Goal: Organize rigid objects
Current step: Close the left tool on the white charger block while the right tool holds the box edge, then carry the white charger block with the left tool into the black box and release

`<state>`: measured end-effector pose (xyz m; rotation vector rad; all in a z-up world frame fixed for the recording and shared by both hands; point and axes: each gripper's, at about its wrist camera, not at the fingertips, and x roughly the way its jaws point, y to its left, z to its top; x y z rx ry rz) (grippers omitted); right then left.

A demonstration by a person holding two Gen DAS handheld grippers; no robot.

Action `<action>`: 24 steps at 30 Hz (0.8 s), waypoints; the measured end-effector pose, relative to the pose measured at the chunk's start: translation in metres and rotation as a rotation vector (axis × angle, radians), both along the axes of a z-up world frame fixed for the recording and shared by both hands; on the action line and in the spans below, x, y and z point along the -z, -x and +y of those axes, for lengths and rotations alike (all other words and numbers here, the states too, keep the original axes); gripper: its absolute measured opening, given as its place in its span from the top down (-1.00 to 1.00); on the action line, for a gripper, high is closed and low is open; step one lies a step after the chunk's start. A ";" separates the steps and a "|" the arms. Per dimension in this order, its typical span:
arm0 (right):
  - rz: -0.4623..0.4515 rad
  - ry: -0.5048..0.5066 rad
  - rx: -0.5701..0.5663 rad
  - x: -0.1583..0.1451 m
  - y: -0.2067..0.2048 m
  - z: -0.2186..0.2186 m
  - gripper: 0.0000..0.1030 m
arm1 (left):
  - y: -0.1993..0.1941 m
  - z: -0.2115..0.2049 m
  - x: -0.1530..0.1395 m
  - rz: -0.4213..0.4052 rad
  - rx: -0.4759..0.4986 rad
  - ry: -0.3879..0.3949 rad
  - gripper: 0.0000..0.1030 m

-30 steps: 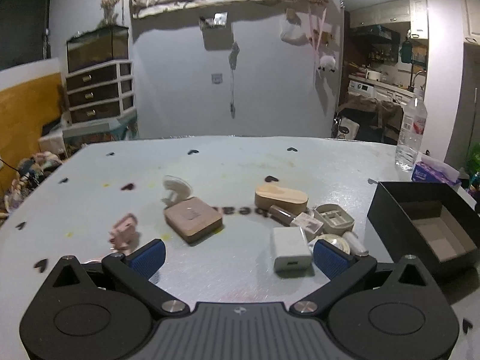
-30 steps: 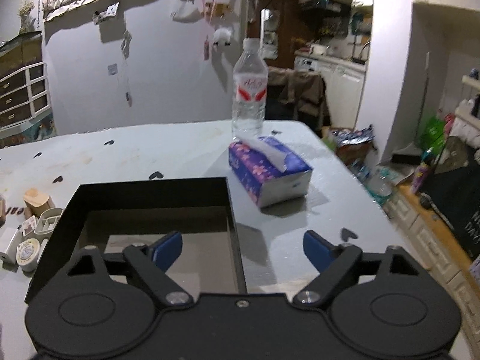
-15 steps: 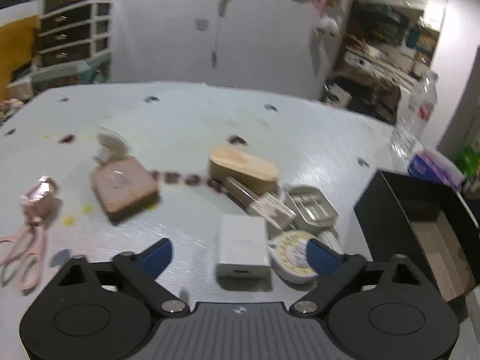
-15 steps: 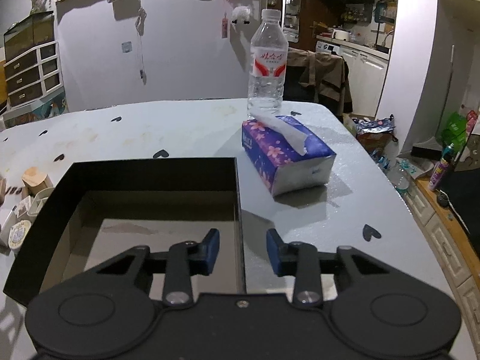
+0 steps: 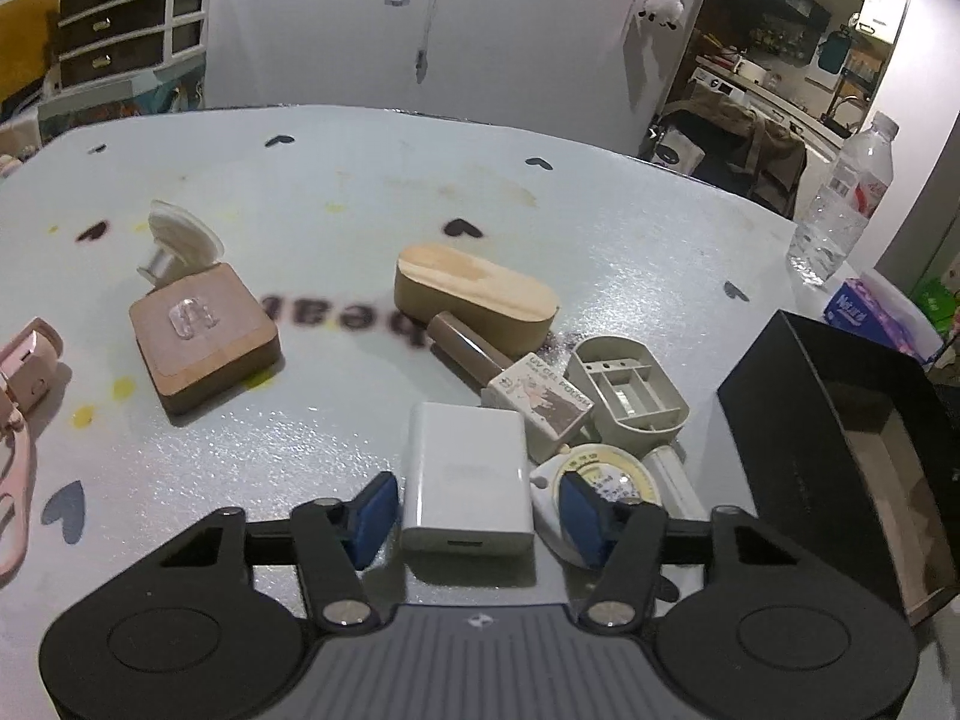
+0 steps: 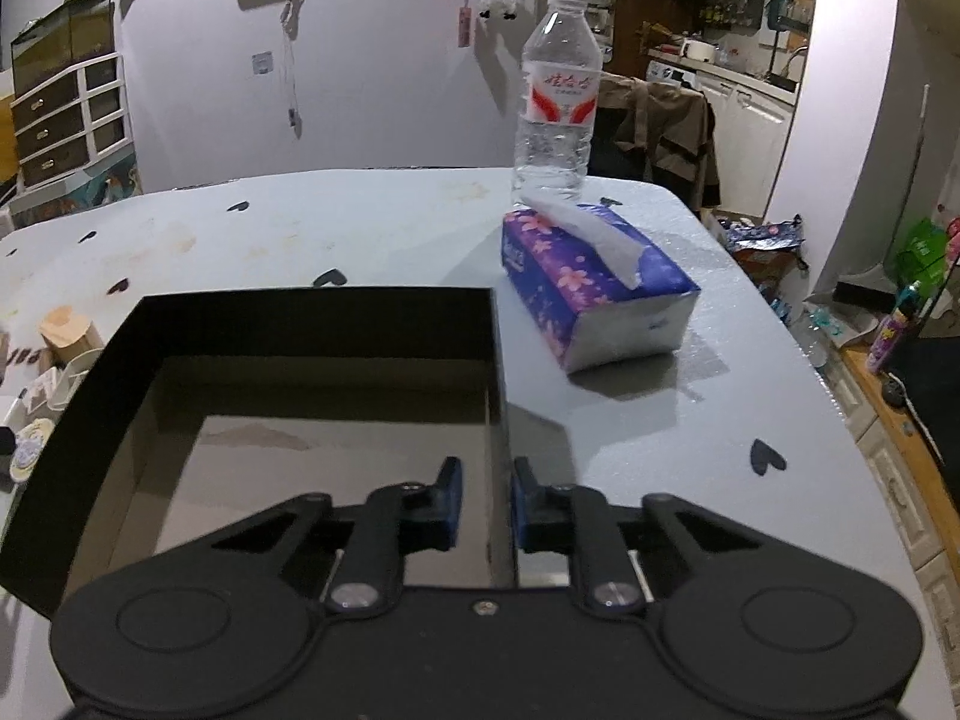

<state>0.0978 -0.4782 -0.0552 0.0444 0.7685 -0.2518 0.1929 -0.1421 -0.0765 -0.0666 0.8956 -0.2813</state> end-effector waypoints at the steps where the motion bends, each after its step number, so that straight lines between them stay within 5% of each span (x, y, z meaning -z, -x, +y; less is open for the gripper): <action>1: 0.005 0.012 0.005 0.000 0.000 0.002 0.78 | 0.000 0.001 -0.001 0.002 -0.007 0.001 0.03; 6: 0.008 -0.019 0.007 -0.002 0.006 0.006 0.93 | 0.004 0.010 -0.001 0.010 -0.004 0.029 0.07; 24: 0.000 -0.034 -0.025 -0.003 0.015 0.047 0.93 | 0.039 0.035 -0.004 0.016 0.001 0.073 0.07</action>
